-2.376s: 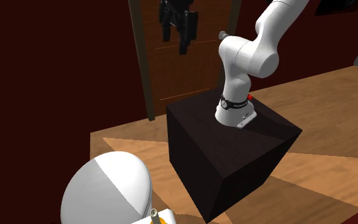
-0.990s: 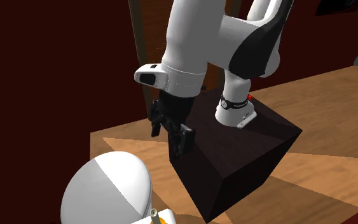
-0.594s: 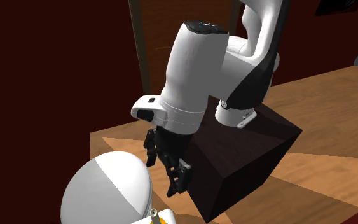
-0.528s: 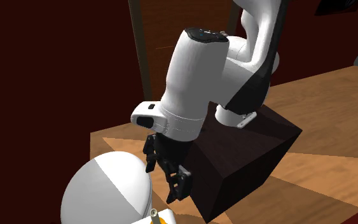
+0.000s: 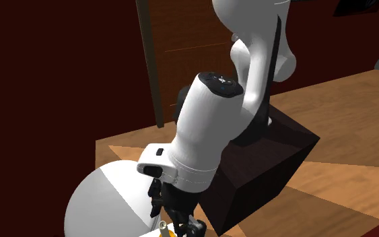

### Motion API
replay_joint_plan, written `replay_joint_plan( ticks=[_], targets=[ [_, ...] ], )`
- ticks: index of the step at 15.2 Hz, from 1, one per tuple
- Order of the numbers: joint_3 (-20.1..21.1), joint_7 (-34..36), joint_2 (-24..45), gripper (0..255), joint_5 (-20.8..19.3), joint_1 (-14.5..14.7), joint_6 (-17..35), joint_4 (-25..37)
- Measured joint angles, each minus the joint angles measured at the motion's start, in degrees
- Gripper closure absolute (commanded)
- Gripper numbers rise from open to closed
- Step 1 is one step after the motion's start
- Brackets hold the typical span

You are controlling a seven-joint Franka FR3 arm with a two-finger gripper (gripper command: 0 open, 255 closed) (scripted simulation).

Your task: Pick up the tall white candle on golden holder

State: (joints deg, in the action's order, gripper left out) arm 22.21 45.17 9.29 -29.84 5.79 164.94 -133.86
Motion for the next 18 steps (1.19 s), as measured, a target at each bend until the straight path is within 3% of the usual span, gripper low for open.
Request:
replay_joint_plan(
  ticks=[5, 6, 16, 18],
  targets=[
    [-3.55, 6.02, 3.52, 0, -7.14, 2.57, 2.6, 0.58],
    [-3.78, 6.4, 3.78, 255, -7.56, 2.78, 2.7, 0.7],
    [-4.05, 6.83, 4.02, 255, -8.05, 3.02, 2.86, 0.83],
    [-3.22, 5.62, 3.33, 255, -6.66, 2.39, 2.32, 0.69]
  ],
)
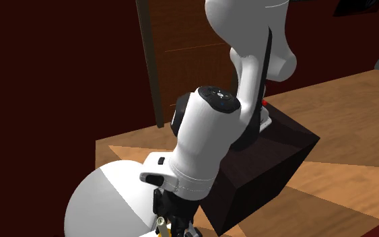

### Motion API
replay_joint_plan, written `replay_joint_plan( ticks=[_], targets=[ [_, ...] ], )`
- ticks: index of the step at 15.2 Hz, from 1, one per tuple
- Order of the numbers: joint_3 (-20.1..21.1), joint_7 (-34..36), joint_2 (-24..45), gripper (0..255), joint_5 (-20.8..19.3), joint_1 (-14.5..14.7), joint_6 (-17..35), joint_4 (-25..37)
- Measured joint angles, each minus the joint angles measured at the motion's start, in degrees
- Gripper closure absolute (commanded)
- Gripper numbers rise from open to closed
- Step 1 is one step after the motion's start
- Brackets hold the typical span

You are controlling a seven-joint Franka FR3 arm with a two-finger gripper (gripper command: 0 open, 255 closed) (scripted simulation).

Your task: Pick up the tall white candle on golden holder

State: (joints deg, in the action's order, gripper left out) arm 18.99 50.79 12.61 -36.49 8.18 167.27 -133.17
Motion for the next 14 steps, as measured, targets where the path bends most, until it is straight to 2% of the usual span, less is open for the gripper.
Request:
replay_joint_plan(
  ticks=[5, 14],
  targets=[
    [3.5, -5.61, -3.42, 255, 6.69, -2.52, -2.5, -0.52],
    [7.17, -14.78, -9.18, 255, 17.98, -4.78, -7.67, -0.01]
  ],
)
